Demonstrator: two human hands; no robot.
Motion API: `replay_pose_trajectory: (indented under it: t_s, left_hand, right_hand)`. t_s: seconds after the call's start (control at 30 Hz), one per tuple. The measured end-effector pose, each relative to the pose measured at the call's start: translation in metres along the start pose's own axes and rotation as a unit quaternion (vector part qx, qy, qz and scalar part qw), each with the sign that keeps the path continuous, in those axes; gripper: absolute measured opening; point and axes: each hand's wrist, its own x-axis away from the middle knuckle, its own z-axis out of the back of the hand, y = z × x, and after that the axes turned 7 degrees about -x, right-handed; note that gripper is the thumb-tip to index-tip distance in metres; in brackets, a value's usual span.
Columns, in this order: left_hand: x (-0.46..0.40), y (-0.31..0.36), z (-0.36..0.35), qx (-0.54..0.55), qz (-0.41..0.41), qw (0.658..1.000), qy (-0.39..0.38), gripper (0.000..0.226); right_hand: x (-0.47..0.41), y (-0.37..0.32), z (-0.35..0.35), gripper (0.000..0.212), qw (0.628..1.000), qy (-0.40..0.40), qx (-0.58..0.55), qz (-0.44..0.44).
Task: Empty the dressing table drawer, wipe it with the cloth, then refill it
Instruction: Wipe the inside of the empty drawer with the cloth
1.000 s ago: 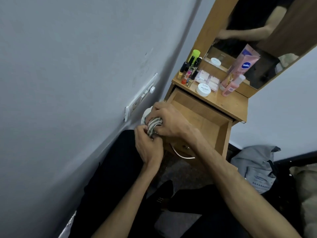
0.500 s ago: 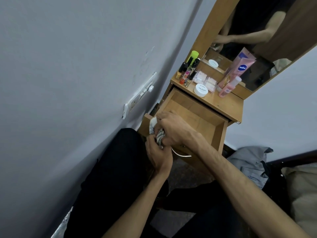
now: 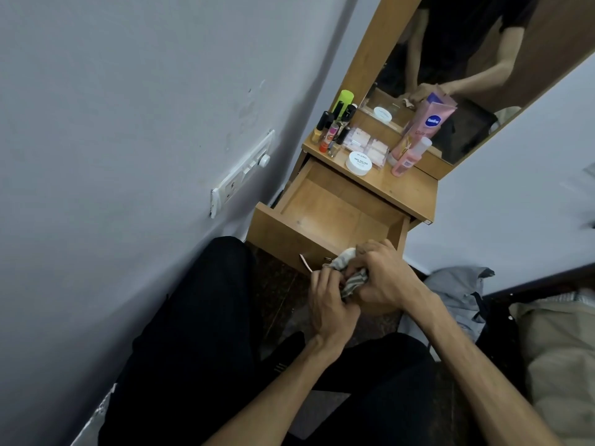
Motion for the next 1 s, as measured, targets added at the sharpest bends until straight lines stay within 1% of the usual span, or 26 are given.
replay_pose_trajectory:
  t_s: [0.1, 0.3, 0.37, 0.53, 0.63, 0.7, 0.73, 0.8, 0.87, 0.93, 1.0]
  left_hand:
    - [0.009, 0.010, -0.010, 0.007, -0.011, 1.000, -0.027, 0.015]
    - [0.026, 0.021, -0.030, 0.019, -0.011, 0.995, -0.098, 0.016]
    - [0.028, 0.023, -0.033, 0.016, -0.013, 0.993, -0.113, 0.017]
    - [0.025, 0.017, -0.035, -0.014, -0.053, 0.987, -0.152, 0.040]
    - [0.020, 0.009, -0.033, -0.036, -0.082, 0.981, -0.171, 0.042]
    - [0.018, 0.005, -0.032, -0.051, -0.108, 0.976, -0.180, 0.038]
    - [0.017, 0.002, -0.030, -0.057, -0.123, 0.974, -0.180, 0.031]
    - [0.015, -0.001, -0.027, -0.071, -0.157, 0.970, -0.172, 0.020]
    - [0.013, -0.005, -0.023, -0.086, -0.200, 0.961, -0.172, 0.015]
    - [0.008, -0.007, -0.018, -0.101, -0.260, 0.943, -0.181, 0.018]
    - [0.001, -0.008, -0.014, -0.123, -0.337, 0.913, -0.196, 0.019]
  right_hand:
    - [0.016, 0.015, -0.005, 0.023, 0.999, 0.013, -0.021, -0.025]
    - [0.047, 0.032, -0.014, 0.023, 0.996, 0.060, -0.050, -0.044]
    - [0.055, 0.036, -0.019, 0.019, 0.994, 0.074, -0.049, -0.060]
    - [0.069, 0.038, -0.036, 0.020, 0.987, 0.125, -0.042, -0.091]
    - [0.075, 0.032, -0.047, 0.016, 0.978, 0.174, -0.052, -0.098]
    - [0.080, 0.030, -0.056, 0.015, 0.973, 0.198, -0.055, -0.106]
    - [0.083, 0.030, -0.061, 0.015, 0.970, 0.207, -0.061, -0.115]
    - [0.090, 0.029, -0.071, 0.018, 0.960, 0.217, -0.088, -0.152]
    - [0.098, 0.027, -0.080, 0.023, 0.948, 0.222, -0.122, -0.194]
    - [0.104, 0.025, -0.089, 0.028, 0.937, 0.237, -0.137, -0.218]
    - [0.108, 0.023, -0.097, 0.032, 0.926, 0.259, -0.148, -0.232]
